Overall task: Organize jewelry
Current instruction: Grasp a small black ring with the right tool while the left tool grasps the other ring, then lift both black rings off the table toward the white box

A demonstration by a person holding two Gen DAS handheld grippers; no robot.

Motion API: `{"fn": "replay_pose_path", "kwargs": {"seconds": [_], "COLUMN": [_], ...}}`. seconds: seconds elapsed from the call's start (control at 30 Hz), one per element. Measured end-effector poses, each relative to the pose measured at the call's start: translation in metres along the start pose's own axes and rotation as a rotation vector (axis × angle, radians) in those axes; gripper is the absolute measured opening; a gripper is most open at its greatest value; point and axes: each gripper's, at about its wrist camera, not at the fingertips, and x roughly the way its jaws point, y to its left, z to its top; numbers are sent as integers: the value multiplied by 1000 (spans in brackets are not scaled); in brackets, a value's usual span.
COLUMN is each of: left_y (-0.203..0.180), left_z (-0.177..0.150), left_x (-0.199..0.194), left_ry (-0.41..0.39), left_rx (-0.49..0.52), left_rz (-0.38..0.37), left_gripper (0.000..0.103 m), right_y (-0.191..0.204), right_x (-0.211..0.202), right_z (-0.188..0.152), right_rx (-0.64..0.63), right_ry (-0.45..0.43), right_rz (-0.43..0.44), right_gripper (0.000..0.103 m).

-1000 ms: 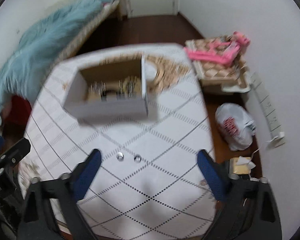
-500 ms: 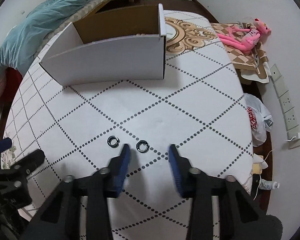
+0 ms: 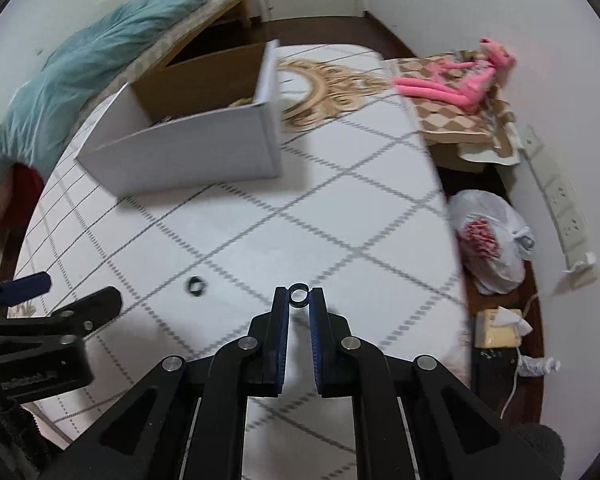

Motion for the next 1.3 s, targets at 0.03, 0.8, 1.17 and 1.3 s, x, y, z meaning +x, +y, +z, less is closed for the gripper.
{"fn": "replay_pose_path", "kwargs": {"seconds": [0.03, 0.8, 1.17, 1.3], "left_y": [-4, -16, 3, 7], "left_z": [0, -1, -9, -12], "left_x": [1, 1, -5, -6], "left_ry": [-1, -66, -67, -61], "left_rx": [1, 67, 28, 11], "left_rz": [-15, -105, -118, -131], "left_gripper": [102, 6, 6, 6], "right_y": [-4, -65, -47, -41], "right_x": [0, -3, 8, 16], "right_z": [-1, -2, -4, -4], "right_rx": [5, 201, 55, 31], "right_ry": [3, 52, 36, 34], "right_rz": [-10, 169, -2, -37], "right_gripper": [10, 2, 38, 39]}}
